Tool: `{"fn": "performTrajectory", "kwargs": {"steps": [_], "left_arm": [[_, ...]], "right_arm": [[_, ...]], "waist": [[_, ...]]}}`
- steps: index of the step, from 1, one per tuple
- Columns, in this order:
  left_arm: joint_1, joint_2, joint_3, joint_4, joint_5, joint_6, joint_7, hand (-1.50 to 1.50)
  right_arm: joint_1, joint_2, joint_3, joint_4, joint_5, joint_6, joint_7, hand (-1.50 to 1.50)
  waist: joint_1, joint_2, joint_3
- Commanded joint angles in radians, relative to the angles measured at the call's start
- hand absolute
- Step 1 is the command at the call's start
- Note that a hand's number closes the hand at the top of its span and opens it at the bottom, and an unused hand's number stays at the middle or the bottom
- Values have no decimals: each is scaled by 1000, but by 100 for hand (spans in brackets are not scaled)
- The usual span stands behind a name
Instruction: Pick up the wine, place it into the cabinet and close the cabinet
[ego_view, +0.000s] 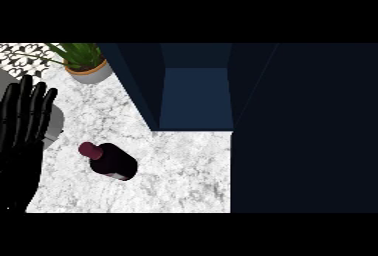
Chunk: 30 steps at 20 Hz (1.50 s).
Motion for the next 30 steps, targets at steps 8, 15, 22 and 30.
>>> {"fn": "performTrajectory", "kwargs": {"steps": [8, 15, 22, 30], "left_arm": [[-168, -119, -14, 209, -138, 482, 248, -150], [-509, -121, -191, 386, -326, 804, 494, -150], [-607, -120, -329, 379, -493, 926, 745, -150], [-731, -120, -409, 475, -626, 1050, 935, -150]], "right_arm": [[107, -22, 202, -100, -131, 203, 40, -150], [190, -56, 226, -302, -203, 201, 194, -150], [278, -88, 211, -508, -271, 179, 317, -150], [282, -59, 321, -538, -172, 126, 355, -150]], "waist": [[-38, 8, 2], [-32, 5, 3], [-15, 2, 3], [-34, -1, 2]]}}
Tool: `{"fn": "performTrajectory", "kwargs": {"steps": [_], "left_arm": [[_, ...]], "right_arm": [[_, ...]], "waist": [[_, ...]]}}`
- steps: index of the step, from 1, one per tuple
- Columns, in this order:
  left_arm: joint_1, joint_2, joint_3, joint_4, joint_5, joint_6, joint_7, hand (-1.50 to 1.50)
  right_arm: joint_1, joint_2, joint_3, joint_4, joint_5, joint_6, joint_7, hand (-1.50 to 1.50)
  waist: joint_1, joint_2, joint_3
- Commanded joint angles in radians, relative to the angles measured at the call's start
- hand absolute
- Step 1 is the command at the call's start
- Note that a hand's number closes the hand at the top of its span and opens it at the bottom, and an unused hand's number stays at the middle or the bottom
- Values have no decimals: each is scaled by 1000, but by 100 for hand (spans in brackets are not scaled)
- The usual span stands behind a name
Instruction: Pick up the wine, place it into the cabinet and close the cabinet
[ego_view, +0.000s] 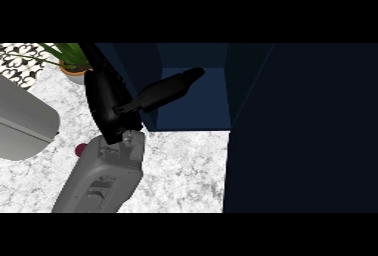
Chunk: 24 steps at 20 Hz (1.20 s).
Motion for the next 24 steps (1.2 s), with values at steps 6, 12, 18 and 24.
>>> {"fn": "performTrajectory", "kwargs": {"steps": [6, 12, 18, 24], "left_arm": [[-155, -27, -94, 21, -154, 71, 224, -150], [-154, -27, -77, -17, -302, 20, 335, -150], [-153, -28, -67, -86, -398, -32, 439, -150], [-82, -28, -26, -201, -456, -126, 454, -150]], "right_arm": [[14, -32, -38, -156, -58, -16, 87, -150], [39, -40, 4, -250, -25, -52, 169, -150], [113, -48, 11, -252, -28, -23, 109, -150], [-33, -61, -85, -233, -87, -60, 202, -150]], "waist": [[-4, -2, 11], [2, -6, 10], [1, -9, 11], [20, -4, 10]]}}
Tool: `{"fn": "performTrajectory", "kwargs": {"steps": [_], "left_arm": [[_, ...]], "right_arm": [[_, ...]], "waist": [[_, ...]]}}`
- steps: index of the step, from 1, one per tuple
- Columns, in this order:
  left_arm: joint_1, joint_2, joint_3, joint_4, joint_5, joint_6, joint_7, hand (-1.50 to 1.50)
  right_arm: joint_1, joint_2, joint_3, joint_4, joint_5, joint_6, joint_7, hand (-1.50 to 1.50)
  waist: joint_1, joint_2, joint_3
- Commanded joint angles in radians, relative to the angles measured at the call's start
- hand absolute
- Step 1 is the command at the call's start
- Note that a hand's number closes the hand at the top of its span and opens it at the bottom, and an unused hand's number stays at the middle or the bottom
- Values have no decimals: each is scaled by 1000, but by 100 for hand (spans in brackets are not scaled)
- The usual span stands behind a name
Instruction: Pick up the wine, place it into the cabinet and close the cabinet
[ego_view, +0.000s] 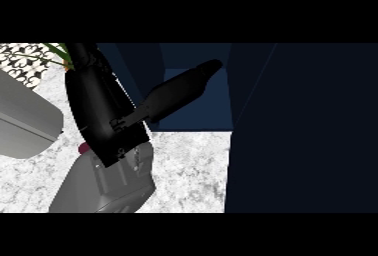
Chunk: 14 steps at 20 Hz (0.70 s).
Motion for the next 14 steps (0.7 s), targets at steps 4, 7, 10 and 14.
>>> {"fn": "performTrajectory", "kwargs": {"steps": [4, 7, 10, 14], "left_arm": [[119, 0, 26, -173, -66, -122, 81, -150], [149, 3, 41, -197, -92, -169, 83, -150], [178, 0, 7, -244, -162, -186, 139, -150], [277, 0, 22, -318, -100, -202, 78, -150]], "right_arm": [[18, -18, -19, -184, -89, -21, 109, -150], [25, 14, 74, -195, 3, -49, 100, -150], [59, -8, 14, -175, -56, -16, 62, -150], [-20, 2, 39, -229, -47, -64, 164, -150]], "waist": [[7, 2, 1], [3, 1, 0], [-1, 1, 2], [4, 3, -1]]}}
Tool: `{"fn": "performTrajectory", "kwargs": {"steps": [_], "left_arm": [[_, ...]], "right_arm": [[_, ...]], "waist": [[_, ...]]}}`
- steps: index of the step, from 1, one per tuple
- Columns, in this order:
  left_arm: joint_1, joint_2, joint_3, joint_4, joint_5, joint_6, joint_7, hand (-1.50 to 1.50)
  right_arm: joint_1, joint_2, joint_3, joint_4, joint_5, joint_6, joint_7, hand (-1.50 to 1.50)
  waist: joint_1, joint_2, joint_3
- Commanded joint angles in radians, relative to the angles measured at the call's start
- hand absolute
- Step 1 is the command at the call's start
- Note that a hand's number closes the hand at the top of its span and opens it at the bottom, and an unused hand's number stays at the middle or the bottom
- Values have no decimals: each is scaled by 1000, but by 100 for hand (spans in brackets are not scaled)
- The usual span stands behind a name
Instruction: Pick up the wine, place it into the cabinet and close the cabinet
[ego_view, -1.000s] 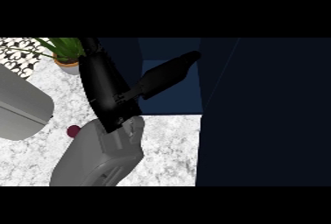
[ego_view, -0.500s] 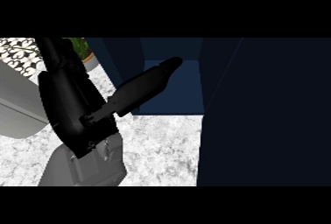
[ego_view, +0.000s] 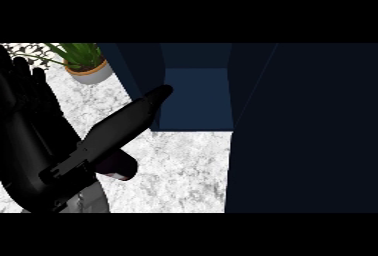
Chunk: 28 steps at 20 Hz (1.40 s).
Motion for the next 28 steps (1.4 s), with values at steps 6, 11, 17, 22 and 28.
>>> {"fn": "performTrajectory", "kwargs": {"steps": [6, 11, 17, 22, 28], "left_arm": [[189, -5, 8, -153, -29, -86, 31, -150], [319, 15, 21, -163, 97, -21, -52, -150], [483, -5, -25, -171, 154, 67, -144, -150], [532, 61, -3, -67, 309, 163, -292, -150], [602, 90, -33, 24, 483, 265, -461, -150]], "right_arm": [[8, -19, -12, -219, -77, -24, 124, -150], [-18, -7, 43, -259, -23, -65, 169, -150], [7, -22, 12, -220, -45, -42, 112, -150], [-27, -40, -24, -245, -86, -45, 180, -150], [-44, -16, -14, -224, -74, -64, 167, -150]], "waist": [[-1, 2, 0], [-8, 2, -2], [-11, 3, 0], [-13, 6, -1], [-15, 6, -2]]}}
